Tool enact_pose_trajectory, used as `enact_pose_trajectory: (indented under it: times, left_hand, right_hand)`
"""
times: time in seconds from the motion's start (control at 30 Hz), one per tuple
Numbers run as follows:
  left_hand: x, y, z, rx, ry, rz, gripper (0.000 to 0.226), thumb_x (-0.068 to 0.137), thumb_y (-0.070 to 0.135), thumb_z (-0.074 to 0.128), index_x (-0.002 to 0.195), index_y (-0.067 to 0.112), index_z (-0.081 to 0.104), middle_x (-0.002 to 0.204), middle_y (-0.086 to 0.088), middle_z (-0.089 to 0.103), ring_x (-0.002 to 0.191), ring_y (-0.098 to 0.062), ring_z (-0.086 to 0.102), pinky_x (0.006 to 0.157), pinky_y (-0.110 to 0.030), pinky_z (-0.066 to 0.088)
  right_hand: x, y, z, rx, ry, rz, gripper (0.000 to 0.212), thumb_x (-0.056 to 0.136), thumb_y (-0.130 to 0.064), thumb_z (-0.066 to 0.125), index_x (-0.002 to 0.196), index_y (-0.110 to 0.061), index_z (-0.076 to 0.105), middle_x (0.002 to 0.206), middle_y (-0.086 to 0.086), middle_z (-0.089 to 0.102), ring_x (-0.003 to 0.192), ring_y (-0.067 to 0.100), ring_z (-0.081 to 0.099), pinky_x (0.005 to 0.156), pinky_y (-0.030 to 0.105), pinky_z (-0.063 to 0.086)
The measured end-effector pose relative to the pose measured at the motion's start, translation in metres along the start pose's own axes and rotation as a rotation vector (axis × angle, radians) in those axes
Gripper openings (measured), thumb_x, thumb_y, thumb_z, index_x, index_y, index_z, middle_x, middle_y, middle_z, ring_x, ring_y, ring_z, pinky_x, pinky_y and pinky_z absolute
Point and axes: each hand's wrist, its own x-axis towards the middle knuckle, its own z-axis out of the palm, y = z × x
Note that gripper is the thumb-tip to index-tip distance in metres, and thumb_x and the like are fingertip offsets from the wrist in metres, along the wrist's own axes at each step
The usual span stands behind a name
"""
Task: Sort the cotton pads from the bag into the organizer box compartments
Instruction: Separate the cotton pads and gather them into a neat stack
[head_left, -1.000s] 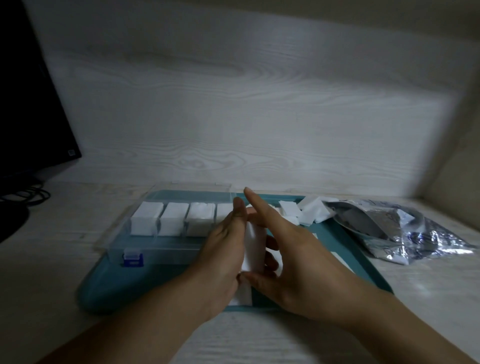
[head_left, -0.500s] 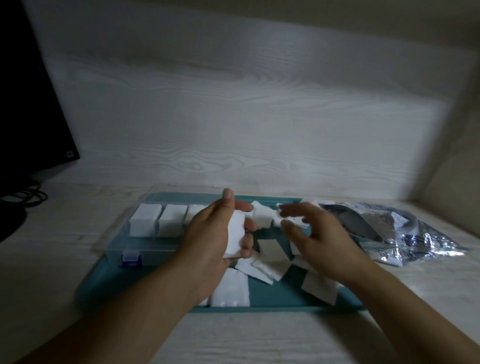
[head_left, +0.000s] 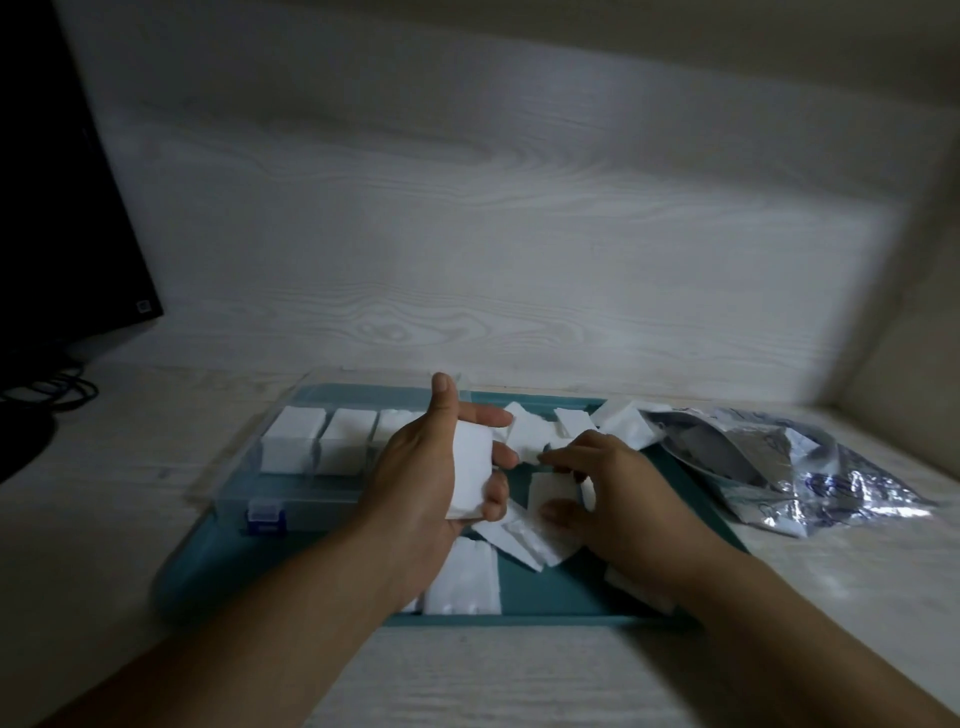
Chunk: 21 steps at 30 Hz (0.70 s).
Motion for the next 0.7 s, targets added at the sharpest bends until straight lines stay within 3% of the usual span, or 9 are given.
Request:
enact_pose_trajectory:
  times: [0.1, 0.17, 0.27, 0.37, 0.47, 0.57, 0.7]
  left_hand:
    - [0.000, -0.001, -0.001, 0.001, -0.004, -0.002, 0.058, 0.094, 0.057, 0.041, 0.089, 0.006, 0.068, 0.064, -0.013, 0.061, 0.045, -0.016, 0.048, 0.039, -0.022, 0.038]
    - [-0.001, -0.001, -0.001, 0.005, -0.008, -0.001, 0.057, 0.095, 0.056, 0.042, 0.090, 0.006, 0.068, 0.065, -0.014, 0.061, 0.045, -0.017, 0.048, 0.040, -0.022, 0.038]
    - [-0.002, -0.002, 0.001, 0.019, -0.009, 0.017, 0.057, 0.095, 0.056, 0.043, 0.091, 0.005, 0.068, 0.067, -0.015, 0.060, 0.046, -0.019, 0.048, 0.042, -0.024, 0.039]
    - [-0.004, -0.002, 0.003, 0.046, -0.003, 0.021, 0.056, 0.097, 0.054, 0.042, 0.091, 0.004, 0.067, 0.064, -0.016, 0.061, 0.046, -0.021, 0.051, 0.043, -0.024, 0.041]
    - [-0.007, -0.007, 0.006, 0.096, 0.002, -0.001, 0.051, 0.095, 0.054, 0.044, 0.092, 0.011, 0.069, 0.073, -0.013, 0.072, 0.058, -0.023, 0.065, 0.050, -0.029, 0.051]
    - [-0.011, -0.012, 0.008, 0.097, -0.038, -0.031, 0.050, 0.091, 0.055, 0.047, 0.102, 0.010, 0.066, 0.074, -0.015, 0.071, 0.061, -0.026, 0.067, 0.054, -0.035, 0.055]
    - [-0.015, -0.014, 0.011, 0.059, -0.056, -0.042, 0.045, 0.095, 0.051, 0.044, 0.099, 0.011, 0.065, 0.067, -0.013, 0.071, 0.053, -0.025, 0.067, 0.047, -0.036, 0.057]
  right_hand:
    - [-0.001, -0.001, -0.003, 0.050, 0.072, -0.043, 0.034, 0.089, -0.012, 0.068, 0.121, -0.026, 0.067, 0.096, -0.013, 0.057, 0.081, -0.002, 0.054, 0.074, 0.008, 0.041]
    - [0.000, -0.003, -0.010, 0.172, 0.133, -0.012, 0.024, 0.089, -0.010, 0.068, 0.105, -0.027, 0.072, 0.088, -0.015, 0.062, 0.076, -0.005, 0.057, 0.068, 0.007, 0.042]
    - [0.002, -0.005, -0.030, 0.610, 0.189, 0.055, 0.019, 0.082, -0.004, 0.073, 0.082, -0.023, 0.075, 0.078, 0.000, 0.073, 0.068, 0.003, 0.062, 0.066, 0.015, 0.048]
    - [-0.001, -0.012, -0.045, 0.983, 0.150, 0.054, 0.008, 0.072, -0.011, 0.073, 0.077, -0.012, 0.078, 0.073, 0.009, 0.070, 0.064, 0.015, 0.055, 0.056, 0.021, 0.046]
    - [-0.008, -0.028, -0.041, 1.058, 0.117, 0.027, 0.009, 0.068, -0.006, 0.072, 0.076, -0.007, 0.075, 0.071, 0.003, 0.072, 0.061, 0.008, 0.059, 0.055, 0.017, 0.046]
    - [-0.013, -0.048, -0.024, 1.065, 0.181, 0.039, 0.012, 0.074, 0.009, 0.070, 0.078, -0.002, 0.072, 0.072, 0.001, 0.075, 0.062, 0.005, 0.066, 0.058, 0.015, 0.050]
    - [-0.017, -0.057, 0.000, 1.025, 0.329, 0.159, 0.018, 0.081, 0.000, 0.072, 0.073, -0.016, 0.075, 0.076, 0.006, 0.073, 0.048, 0.018, 0.057, 0.040, 0.024, 0.046]
